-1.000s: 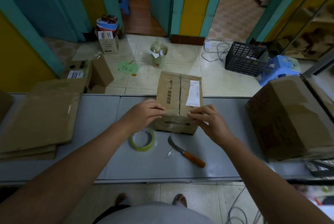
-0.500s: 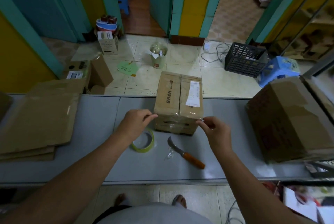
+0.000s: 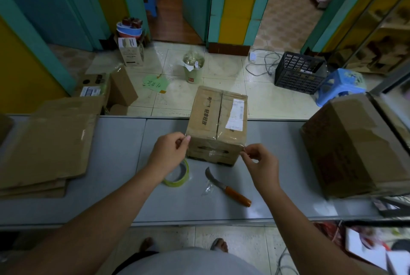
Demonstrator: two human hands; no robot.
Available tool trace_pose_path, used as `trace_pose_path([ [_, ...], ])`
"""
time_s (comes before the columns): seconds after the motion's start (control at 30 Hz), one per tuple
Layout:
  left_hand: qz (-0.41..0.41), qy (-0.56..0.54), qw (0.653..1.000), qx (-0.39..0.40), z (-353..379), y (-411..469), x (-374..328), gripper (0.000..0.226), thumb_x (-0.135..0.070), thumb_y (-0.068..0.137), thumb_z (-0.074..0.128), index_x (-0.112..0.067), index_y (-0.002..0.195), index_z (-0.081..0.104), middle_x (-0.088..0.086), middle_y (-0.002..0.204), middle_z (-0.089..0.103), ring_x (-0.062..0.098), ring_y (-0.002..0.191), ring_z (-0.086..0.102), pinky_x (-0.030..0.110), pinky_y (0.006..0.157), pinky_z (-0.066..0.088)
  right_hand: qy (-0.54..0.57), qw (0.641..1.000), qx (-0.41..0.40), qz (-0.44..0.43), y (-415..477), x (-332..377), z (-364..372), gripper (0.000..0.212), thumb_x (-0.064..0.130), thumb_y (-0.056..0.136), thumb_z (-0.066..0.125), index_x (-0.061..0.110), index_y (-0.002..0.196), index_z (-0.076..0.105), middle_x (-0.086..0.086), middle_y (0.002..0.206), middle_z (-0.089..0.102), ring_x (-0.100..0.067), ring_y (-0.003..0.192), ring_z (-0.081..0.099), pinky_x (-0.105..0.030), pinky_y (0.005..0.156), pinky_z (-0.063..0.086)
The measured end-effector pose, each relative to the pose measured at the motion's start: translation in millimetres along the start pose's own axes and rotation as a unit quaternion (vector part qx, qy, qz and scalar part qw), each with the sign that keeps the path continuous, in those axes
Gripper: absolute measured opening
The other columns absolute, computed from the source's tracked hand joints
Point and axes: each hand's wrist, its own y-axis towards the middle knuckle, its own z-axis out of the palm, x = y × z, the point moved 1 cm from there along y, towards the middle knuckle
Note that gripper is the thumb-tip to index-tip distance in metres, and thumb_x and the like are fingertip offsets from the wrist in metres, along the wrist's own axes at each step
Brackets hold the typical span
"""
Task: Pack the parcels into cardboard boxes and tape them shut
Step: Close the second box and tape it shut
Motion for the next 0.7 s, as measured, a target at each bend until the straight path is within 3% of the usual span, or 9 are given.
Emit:
trace_pose_path([
  [0.13,-0.043,-0.07,0.997,0.004,7,-5,-8,0.011,-0.019,0.1,0.069,-0.014,0.101,0.079,-0.007,0.086,0.078,0.004,0.074,0.074,0.029,0.076,0.063,0.061,0.992,-0.071,0.083,-3,6,13,0.014,0.011,0.087,0.083,0.019,0.089,0.072,0.007,0.08,0.071,-0.002,0.078,0.068,-0.011,0.069,0.054],
  [0.23,-0.136,-0.205,0.969,0.028,6,-5,-13,0.019,-0.009,0.104,0.063,0.0,0.118,0.072,0.007,0.1,0.08,0.014,0.076,0.078,0.023,0.067,0.061,0.087,0.99,-0.058,0.091,-4,7,16,0.014,0.011,0.087,0.082,0.02,0.093,0.073,0.007,0.085,0.074,-0.001,0.08,0.07,-0.014,0.074,0.058],
  [0.3,-0.24,-0.348,0.905,0.054,2,-5,-15,0.022,-0.009,0.105,0.061,0.002,0.123,0.069,0.011,0.106,0.08,0.021,0.087,0.08,0.028,0.069,0.061,0.09,0.992,-0.027,0.084,-5,0,13,0.013,0.01,0.089,0.08,0.018,0.099,0.076,0.007,0.09,0.076,-0.003,0.085,0.072,-0.021,0.081,0.061],
  [0.4,-0.357,-0.543,0.752,0.113,-7,-5,-13,0.025,-0.012,0.103,0.062,-0.003,0.127,0.066,0.009,0.117,0.078,0.021,0.103,0.078,0.032,0.084,0.056,0.114,0.989,0.003,0.097,-3,-9,4,0.012,0.012,0.092,0.078,0.017,0.103,0.077,0.005,0.096,0.078,-0.007,0.093,0.074,-0.031,0.087,0.063],
  [0.43,-0.377,-0.576,0.714,0.125,-8,-6,-12,0.026,-0.012,0.103,0.062,-0.004,0.127,0.066,0.008,0.12,0.078,0.018,0.103,0.078,0.03,0.085,0.054,0.131,0.986,0.008,0.107,-2,-9,1,0.012,0.013,0.091,0.079,0.017,0.103,0.077,0.004,0.097,0.078,-0.009,0.094,0.075,-0.034,0.088,0.063],
  [0.5,-0.402,-0.601,0.677,0.138,-9,-6,-11,0.025,-0.012,0.103,0.061,-0.005,0.126,0.067,0.007,0.122,0.077,0.015,0.099,0.078,0.028,0.083,0.053,0.15,0.982,0.021,0.114,3,-8,-4,0.013,0.014,0.09,0.08,0.018,0.103,0.076,0.003,0.098,0.078,-0.012,0.095,0.075,-0.036,0.089,0.063],
  [0.6,-0.408,-0.57,0.696,0.154,-10,-5,-4,0.023,-0.012,0.103,0.061,-0.006,0.124,0.069,0.008,0.118,0.078,0.016,0.096,0.079,0.029,0.083,0.053,0.092,0.991,0.036,0.094,11,-3,-8,0.015,0.016,0.093,0.078,0.02,0.107,0.074,0.006,0.101,0.076,-0.01,0.094,0.074,-0.036,0.089,0.063],
  [0.7,-0.373,-0.499,0.764,0.168,-15,1,4,0.023,-0.015,0.103,0.063,-0.005,0.122,0.07,0.011,0.116,0.079,0.023,0.1,0.078,0.036,0.086,0.057,0.023,0.998,0.043,0.046,18,5,-12,0.023,0.021,0.095,0.075,0.02,0.117,0.069,0.006,0.112,0.07,-0.008,0.102,0.068,-0.029,0.087,0.061],
])
